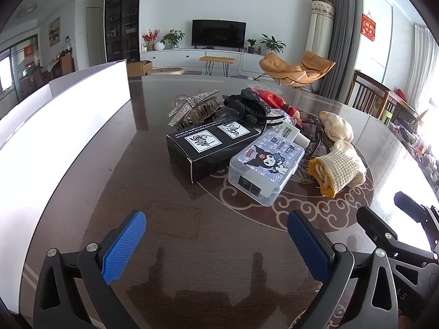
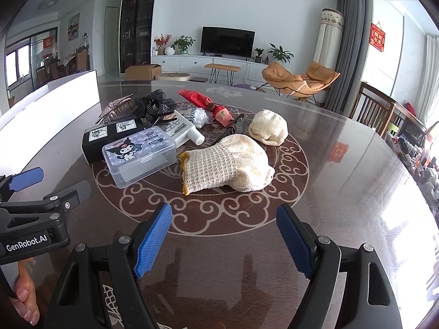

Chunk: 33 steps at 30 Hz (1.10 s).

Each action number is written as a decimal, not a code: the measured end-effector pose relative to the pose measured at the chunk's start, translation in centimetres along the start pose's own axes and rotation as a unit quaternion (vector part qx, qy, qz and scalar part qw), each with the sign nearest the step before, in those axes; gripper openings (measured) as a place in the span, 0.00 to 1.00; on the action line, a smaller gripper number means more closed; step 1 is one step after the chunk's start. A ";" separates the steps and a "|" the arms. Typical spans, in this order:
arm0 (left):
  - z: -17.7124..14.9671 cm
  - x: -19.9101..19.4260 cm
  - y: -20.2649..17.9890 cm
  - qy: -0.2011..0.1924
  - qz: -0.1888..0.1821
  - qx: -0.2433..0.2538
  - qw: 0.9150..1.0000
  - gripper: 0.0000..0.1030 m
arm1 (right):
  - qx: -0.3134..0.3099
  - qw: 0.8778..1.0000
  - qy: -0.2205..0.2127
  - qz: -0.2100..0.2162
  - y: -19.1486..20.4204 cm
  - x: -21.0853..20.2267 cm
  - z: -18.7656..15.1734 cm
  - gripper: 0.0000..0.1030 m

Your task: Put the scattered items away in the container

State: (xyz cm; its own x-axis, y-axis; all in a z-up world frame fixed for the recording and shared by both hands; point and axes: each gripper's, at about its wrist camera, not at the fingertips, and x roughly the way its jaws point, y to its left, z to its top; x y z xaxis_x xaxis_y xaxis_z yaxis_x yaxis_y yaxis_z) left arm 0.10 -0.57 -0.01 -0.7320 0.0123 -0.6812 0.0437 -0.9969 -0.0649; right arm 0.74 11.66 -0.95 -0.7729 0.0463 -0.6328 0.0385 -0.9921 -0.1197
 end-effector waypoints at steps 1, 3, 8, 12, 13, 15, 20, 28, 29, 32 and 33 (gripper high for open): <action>0.0 0.0 0.0 0.000 0.000 0.001 1.000 1.00 | 0.000 1.000 0.000 0.000 0.0 0.0 0.0 0.77; 0.0 0.0 -0.1 0.000 0.000 0.001 1.000 1.00 | -0.001 1.000 0.002 -0.001 0.0 0.0 0.0 0.77; 0.0 0.0 -0.1 0.000 0.001 0.000 1.000 1.00 | -0.003 1.000 0.002 -0.004 0.1 0.1 0.0 0.77; 0.0 0.1 0.0 0.000 0.001 0.000 1.000 1.00 | -0.003 1.000 0.002 -0.004 0.1 0.1 0.0 0.77; 0.0 0.1 0.0 0.000 0.000 0.000 1.000 1.00 | -0.002 1.000 0.002 -0.004 0.0 0.1 0.0 0.77; 0.0 0.1 0.0 0.000 0.001 0.000 1.000 1.00 | -0.001 1.000 0.002 -0.004 0.0 0.1 0.0 0.77; 0.0 0.1 0.0 0.000 0.000 0.000 1.000 1.00 | -0.001 1.000 0.001 -0.003 -0.1 0.0 0.0 0.77; 0.0 0.1 0.0 0.002 0.000 0.000 1.000 1.00 | 0.001 1.000 0.003 -0.003 -0.1 0.0 0.1 0.77; -0.1 0.1 0.0 0.002 0.000 0.000 1.000 1.00 | 0.001 1.000 0.004 -0.004 -0.1 0.0 0.1 0.77; -0.1 0.2 0.0 0.003 0.000 0.001 1.000 1.00 | 0.002 1.000 0.005 -0.006 -0.2 0.0 0.1 0.77; -0.1 0.2 0.0 0.003 0.000 0.001 1.000 1.00 | 0.003 1.000 0.004 -0.007 -0.3 0.0 0.1 0.77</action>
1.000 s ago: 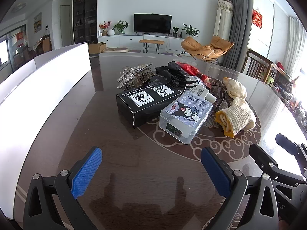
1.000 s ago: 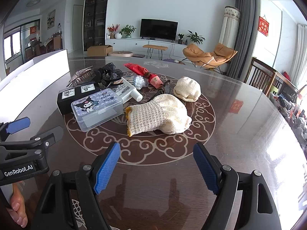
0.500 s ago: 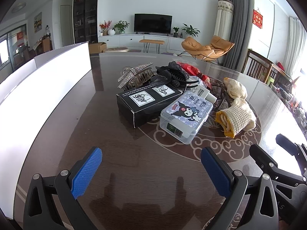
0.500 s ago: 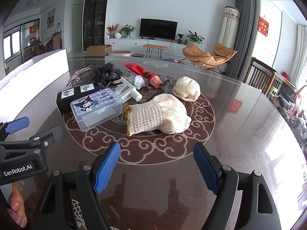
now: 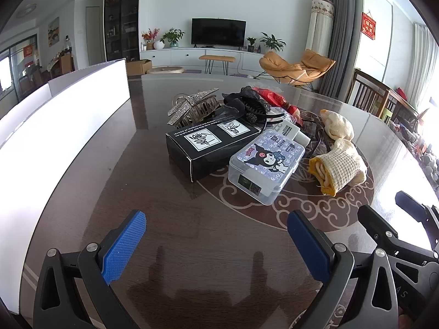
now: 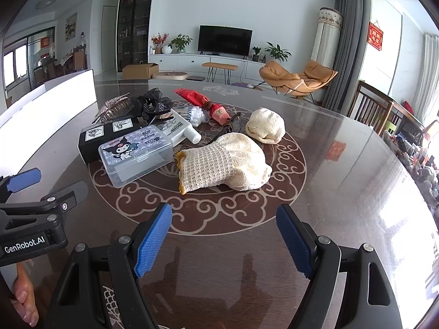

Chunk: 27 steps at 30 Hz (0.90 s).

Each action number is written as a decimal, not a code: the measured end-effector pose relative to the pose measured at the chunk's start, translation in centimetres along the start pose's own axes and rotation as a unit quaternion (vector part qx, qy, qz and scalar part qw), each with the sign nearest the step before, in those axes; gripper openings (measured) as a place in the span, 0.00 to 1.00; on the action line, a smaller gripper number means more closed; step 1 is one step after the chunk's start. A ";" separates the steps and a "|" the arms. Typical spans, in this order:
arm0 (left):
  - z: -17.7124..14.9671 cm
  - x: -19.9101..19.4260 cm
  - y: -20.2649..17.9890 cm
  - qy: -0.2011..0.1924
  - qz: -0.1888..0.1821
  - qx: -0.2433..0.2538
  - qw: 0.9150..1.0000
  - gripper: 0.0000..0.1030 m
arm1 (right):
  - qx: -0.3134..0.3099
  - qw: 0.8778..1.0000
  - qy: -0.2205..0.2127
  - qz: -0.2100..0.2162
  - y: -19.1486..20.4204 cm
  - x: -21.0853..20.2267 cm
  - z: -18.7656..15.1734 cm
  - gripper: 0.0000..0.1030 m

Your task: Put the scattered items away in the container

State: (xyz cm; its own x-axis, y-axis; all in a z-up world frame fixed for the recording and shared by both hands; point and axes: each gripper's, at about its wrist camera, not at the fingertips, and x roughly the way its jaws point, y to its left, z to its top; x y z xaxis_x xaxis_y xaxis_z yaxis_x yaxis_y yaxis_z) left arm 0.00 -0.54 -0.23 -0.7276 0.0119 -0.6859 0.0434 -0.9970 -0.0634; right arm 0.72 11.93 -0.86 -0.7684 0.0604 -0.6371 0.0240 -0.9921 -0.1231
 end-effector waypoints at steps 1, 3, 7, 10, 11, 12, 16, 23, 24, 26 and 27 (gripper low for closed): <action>0.0 0.0 0.0 0.000 0.000 0.000 1.000 1.00 | 0.001 1.000 -0.001 0.000 -0.1 0.0 0.0 0.77; 0.0 0.0 0.0 0.001 0.000 -0.001 1.000 1.00 | 0.005 1.000 -0.003 0.002 -0.2 -0.1 0.0 0.77; 0.0 0.1 -0.1 0.001 0.004 -0.001 1.000 1.00 | 0.014 1.000 -0.009 0.007 -0.5 -0.3 0.0 0.77; 0.0 0.1 -0.1 -0.001 0.006 -0.001 1.000 1.00 | 0.018 1.000 -0.010 0.010 -0.6 -0.3 0.0 0.77; 0.0 0.1 -0.1 -0.001 0.006 0.000 1.000 1.00 | 0.019 1.000 -0.010 0.010 -0.6 -0.3 0.0 0.77; 0.0 0.1 -0.1 0.000 0.006 -0.001 1.000 1.00 | 0.019 1.000 -0.010 0.009 -0.7 -0.3 0.0 0.77; 0.0 0.1 -0.1 0.000 0.005 0.000 1.000 1.00 | 0.020 1.000 -0.011 0.009 -0.6 -0.3 0.0 0.77; 0.0 0.1 -0.1 0.000 0.005 -0.001 1.000 1.00 | 0.018 1.000 -0.011 0.007 -0.6 -0.2 -0.1 0.77; 0.0 0.1 -0.1 0.000 0.005 -0.001 1.000 1.00 | 0.018 1.000 -0.011 0.007 -0.6 -0.2 -0.1 0.77; 0.0 0.1 -0.2 0.000 0.005 -0.001 1.000 1.00 | 0.018 1.000 -0.011 0.007 -0.5 -0.2 -0.1 0.77; 0.0 0.1 -0.1 0.000 0.005 -0.001 1.000 1.00 | 0.017 1.000 -0.011 0.006 -0.5 -0.2 -0.1 0.77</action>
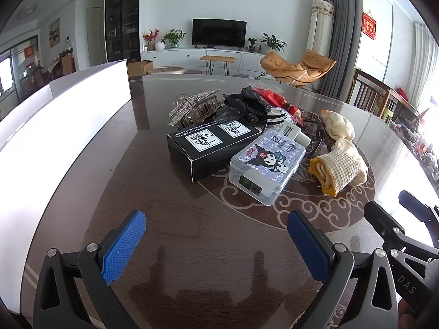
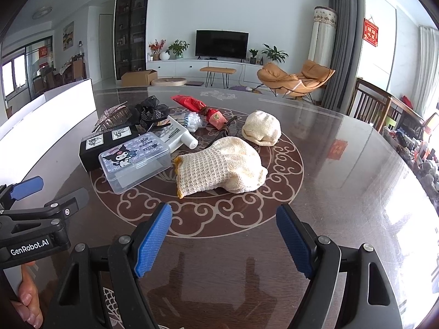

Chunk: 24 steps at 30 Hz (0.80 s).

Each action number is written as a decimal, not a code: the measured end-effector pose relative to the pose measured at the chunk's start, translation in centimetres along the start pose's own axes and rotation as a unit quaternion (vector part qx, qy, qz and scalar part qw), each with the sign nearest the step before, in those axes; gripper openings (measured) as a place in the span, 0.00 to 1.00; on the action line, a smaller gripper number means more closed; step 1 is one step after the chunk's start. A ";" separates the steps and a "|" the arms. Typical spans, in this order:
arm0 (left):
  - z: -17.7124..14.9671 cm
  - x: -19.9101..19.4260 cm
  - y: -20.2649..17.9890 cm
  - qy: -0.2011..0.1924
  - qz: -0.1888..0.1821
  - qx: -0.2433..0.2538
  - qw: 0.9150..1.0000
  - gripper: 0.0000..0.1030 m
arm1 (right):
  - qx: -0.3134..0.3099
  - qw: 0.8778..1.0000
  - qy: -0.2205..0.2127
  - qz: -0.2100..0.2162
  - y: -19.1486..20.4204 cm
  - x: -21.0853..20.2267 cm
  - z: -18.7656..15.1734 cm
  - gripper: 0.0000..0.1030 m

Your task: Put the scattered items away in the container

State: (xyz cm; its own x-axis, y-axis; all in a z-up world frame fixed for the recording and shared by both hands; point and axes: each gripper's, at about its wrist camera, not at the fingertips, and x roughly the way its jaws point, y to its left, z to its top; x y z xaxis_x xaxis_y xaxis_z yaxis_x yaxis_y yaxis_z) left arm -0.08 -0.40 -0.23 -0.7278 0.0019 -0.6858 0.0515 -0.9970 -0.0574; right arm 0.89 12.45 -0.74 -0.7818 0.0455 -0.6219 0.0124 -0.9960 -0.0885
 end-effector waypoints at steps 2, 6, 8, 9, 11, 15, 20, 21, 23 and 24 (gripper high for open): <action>0.0 0.0 0.0 0.000 0.000 0.000 1.000 1.00 | -0.001 1.000 0.001 0.000 0.1 0.1 0.0 0.77; 0.0 0.0 0.0 0.000 0.000 0.000 1.000 1.00 | -0.004 1.000 0.003 -0.001 0.2 0.2 0.0 0.77; 0.0 0.0 0.0 0.000 0.000 0.000 1.000 1.00 | -0.004 1.000 0.003 -0.001 0.2 0.2 0.0 0.77; 0.0 0.0 0.0 0.000 0.000 0.000 1.000 1.00 | -0.004 1.000 0.003 -0.001 0.2 0.2 0.0 0.77; 0.0 0.0 -0.1 0.001 -0.001 0.000 1.000 1.00 | -0.005 1.000 0.005 -0.002 0.2 0.2 0.0 0.77; 0.0 0.0 -0.1 0.000 -0.001 0.000 1.000 1.00 | -0.006 1.000 0.005 -0.002 0.2 0.3 0.1 0.77; 0.0 0.0 -0.1 0.000 -0.001 0.000 1.000 1.00 | -0.007 1.000 0.006 -0.002 0.2 0.3 0.1 0.77; 0.0 0.0 -0.1 0.000 -0.001 0.000 1.000 1.00 | -0.007 1.000 0.006 -0.002 0.2 0.3 0.1 0.77; 0.0 0.0 -0.2 0.000 -0.001 0.001 1.000 1.00 | -0.006 1.000 0.005 -0.003 0.2 0.3 0.1 0.77; 0.0 0.0 -0.2 0.000 -0.001 0.001 1.000 1.00 | -0.006 1.000 0.004 -0.002 0.2 0.3 0.1 0.77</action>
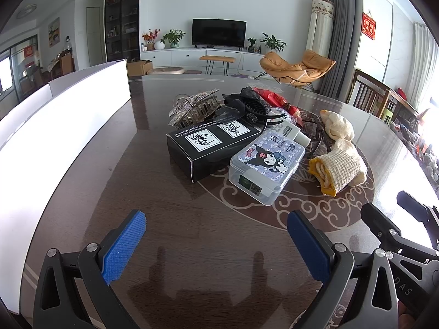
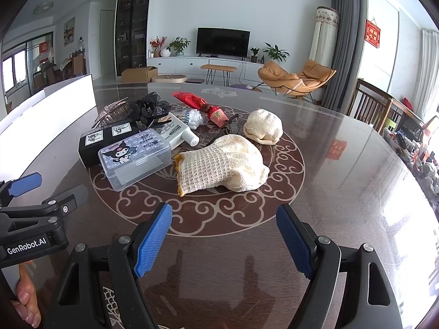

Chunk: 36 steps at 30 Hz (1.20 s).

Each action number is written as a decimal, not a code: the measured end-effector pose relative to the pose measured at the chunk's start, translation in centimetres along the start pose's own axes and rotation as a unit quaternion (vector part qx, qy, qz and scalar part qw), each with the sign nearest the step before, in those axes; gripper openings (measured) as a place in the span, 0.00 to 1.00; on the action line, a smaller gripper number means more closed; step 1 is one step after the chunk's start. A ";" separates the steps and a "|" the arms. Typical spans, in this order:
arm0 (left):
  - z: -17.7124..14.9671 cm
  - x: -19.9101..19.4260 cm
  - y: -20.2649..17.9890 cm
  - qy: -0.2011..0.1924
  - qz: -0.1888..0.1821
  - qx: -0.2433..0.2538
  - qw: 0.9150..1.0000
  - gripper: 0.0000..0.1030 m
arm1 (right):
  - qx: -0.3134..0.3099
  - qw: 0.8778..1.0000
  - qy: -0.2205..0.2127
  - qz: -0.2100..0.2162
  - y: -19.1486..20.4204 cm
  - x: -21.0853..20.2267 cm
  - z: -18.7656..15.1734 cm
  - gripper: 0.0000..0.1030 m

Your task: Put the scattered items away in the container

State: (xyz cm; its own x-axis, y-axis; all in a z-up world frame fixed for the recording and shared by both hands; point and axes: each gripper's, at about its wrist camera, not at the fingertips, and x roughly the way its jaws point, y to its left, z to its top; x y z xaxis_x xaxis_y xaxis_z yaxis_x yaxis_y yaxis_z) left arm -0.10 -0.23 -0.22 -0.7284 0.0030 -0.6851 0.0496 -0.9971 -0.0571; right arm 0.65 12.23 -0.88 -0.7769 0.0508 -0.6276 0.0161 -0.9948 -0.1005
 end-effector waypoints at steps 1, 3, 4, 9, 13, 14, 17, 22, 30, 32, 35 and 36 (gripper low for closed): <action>0.0 0.0 0.0 0.000 0.000 0.000 1.000 1.00 | 0.001 1.000 -0.002 0.000 0.0 -0.1 0.0 0.77; 0.0 -0.1 0.0 -0.003 0.000 -0.001 1.000 1.00 | 0.002 1.000 -0.006 0.001 -0.1 -0.2 0.0 0.77; 0.1 -0.1 0.0 -0.003 0.000 -0.002 1.000 1.00 | 0.002 1.000 -0.006 0.001 0.0 -0.2 0.0 0.77; 0.1 0.0 0.2 -0.003 -0.003 -0.004 1.000 1.00 | -0.001 1.000 -0.004 0.000 0.1 -0.1 0.0 0.77; 0.1 0.0 0.1 -0.003 -0.005 -0.002 1.000 1.00 | -0.005 1.000 0.002 -0.005 0.2 0.1 0.0 0.77; 0.1 0.0 0.1 -0.003 -0.005 -0.001 1.000 1.00 | -0.006 1.000 0.002 -0.005 0.2 0.1 0.0 0.77; 0.1 0.0 0.1 -0.003 -0.005 -0.001 1.000 1.00 | -0.006 1.000 0.001 -0.008 0.2 0.1 0.0 0.77; 0.1 0.0 0.1 -0.003 -0.005 -0.001 1.000 1.00 | -0.006 1.000 0.004 -0.007 0.2 0.2 0.0 0.77; 0.1 0.0 0.1 -0.003 -0.005 -0.001 1.000 1.00 | -0.007 1.000 0.002 -0.008 0.3 0.1 0.0 0.77; 0.1 0.0 0.1 -0.003 -0.005 -0.001 1.000 1.00 | -0.007 1.000 0.002 -0.008 0.3 0.1 -0.1 0.77; 0.1 0.0 0.1 -0.003 -0.006 -0.001 1.000 1.00 | -0.007 1.000 0.002 -0.009 0.3 0.1 -0.1 0.77; 0.1 0.0 0.1 -0.003 -0.006 -0.001 1.000 1.00 | -0.007 1.000 0.002 -0.009 0.2 0.1 -0.1 0.77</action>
State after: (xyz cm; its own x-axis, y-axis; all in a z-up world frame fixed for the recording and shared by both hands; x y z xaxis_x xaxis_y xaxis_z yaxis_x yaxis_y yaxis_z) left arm -0.18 -0.36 -0.18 -0.7327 0.0138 -0.6805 0.0422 -0.9970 -0.0656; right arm 0.60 11.99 -1.03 -0.7747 0.0685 -0.6286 0.0111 -0.9925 -0.1219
